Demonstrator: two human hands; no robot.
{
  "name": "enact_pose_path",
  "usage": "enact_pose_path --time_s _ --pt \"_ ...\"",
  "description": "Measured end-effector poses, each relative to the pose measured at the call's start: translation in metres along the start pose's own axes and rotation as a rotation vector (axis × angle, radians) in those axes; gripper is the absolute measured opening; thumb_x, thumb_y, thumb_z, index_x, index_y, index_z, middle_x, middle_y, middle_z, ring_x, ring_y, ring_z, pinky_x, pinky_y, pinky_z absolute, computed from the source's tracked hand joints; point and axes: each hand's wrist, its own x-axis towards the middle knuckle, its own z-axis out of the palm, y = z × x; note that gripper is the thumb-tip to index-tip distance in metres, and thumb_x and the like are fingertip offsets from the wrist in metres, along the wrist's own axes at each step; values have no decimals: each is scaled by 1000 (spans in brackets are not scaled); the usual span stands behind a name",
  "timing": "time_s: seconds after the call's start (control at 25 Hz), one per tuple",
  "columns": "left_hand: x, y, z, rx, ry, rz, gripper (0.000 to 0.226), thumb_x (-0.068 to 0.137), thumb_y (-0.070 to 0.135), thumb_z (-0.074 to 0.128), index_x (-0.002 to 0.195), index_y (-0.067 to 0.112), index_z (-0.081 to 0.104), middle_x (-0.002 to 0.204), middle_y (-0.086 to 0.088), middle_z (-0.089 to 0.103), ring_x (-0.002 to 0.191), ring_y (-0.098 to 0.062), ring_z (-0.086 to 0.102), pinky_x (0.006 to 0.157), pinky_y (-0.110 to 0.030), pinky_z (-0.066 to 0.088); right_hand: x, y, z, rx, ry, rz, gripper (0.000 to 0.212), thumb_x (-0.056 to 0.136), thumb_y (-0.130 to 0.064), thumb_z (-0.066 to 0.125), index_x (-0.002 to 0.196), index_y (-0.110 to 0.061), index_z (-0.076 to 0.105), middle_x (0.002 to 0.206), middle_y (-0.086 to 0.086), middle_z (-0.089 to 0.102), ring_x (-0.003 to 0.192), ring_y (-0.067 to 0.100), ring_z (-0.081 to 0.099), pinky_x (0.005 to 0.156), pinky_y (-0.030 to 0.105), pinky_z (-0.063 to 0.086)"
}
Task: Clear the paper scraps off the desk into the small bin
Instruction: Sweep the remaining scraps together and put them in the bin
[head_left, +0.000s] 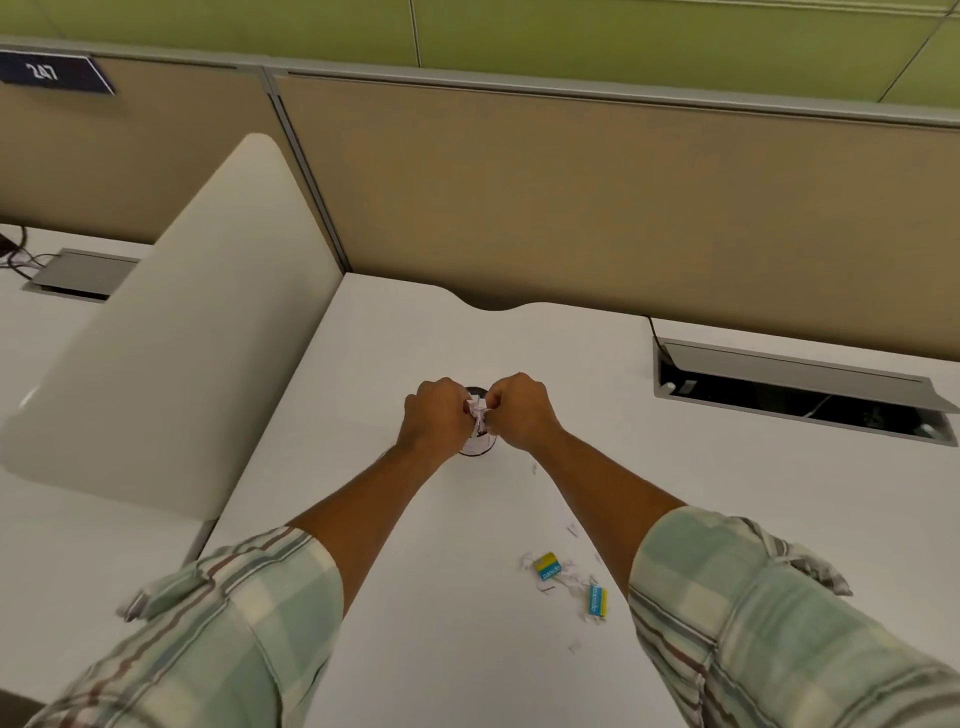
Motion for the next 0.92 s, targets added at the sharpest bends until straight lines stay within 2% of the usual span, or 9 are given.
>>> enact_pose_path --time_s 0.16,0.28,0.36,0.44,0.52,0.64,0.72,0.84,0.92 --pt "28 -13 -1 -4 -61 -42 16 88 18 67 74 13 62 75 -7 66 74 -27 65 71 -37 53 30 -8 10 -64 -12 32 6 83 -6 74 84 -9 78 87 7 76 76 19 67 66 27 55" --pt "40 -23 8 -57 -86 -32 20 84 14 70 67 11 61 65 -5 61 61 -24 60 55 -29 45 38 -6 10 -120 -22 27 7 86 -11 75 90 -7 78 89 9 76 82 23 71 73 33 61" --pt "42 -27 11 -72 -89 -1 14 82 9 69 68 7 68 67 -9 69 62 -25 64 53 -30 49 39 -1 10 -147 -20 15 7 85 -6 72 89 -7 78 91 9 77 84 25 72 75 35 62" --pt "42 -31 13 -89 -69 38 10 82 5 67 81 6 77 81 -10 76 74 -27 69 66 -36 59 37 2 10 -170 -10 12 21 85 4 63 93 -6 79 97 8 77 90 25 72 80 37 62" --pt "41 -34 13 -130 -34 50 16 83 2 64 88 6 79 88 -8 77 80 -27 70 73 -38 60 33 3 12 -161 14 11 30 88 8 57 101 -8 78 105 6 76 95 24 71 84 34 61" --pt "37 -38 14 -203 40 27 23 83 -3 56 86 3 78 83 -9 75 77 -25 69 75 -42 60 25 4 15 -129 83 -22 30 90 7 52 100 -7 77 102 9 76 94 27 72 79 35 60" --pt "31 -44 17 -295 119 -28 28 86 -4 54 97 3 78 95 -10 77 89 -22 70 82 -34 58 17 8 20 -193 75 -103 24 90 3 52 101 -4 73 101 13 73 94 32 70 76 35 56" --pt "19 -59 27 -377 176 -97 33 91 -3 51 115 5 74 117 -9 74 112 -21 68 92 -19 46 -2 15 36 -383 15 -339 34 96 -16 51 129 -9 60 130 11 65 112 33 64 93 36 48" --pt "11 -70 40 -359 142 -121 36 92 -1 51 123 6 70 126 -10 70 118 -22 65 97 -21 45 -10 25 52 -615 -68 -461 54 102 -32 42 149 -7 40 156 12 42 141 32 43 114 43 34"
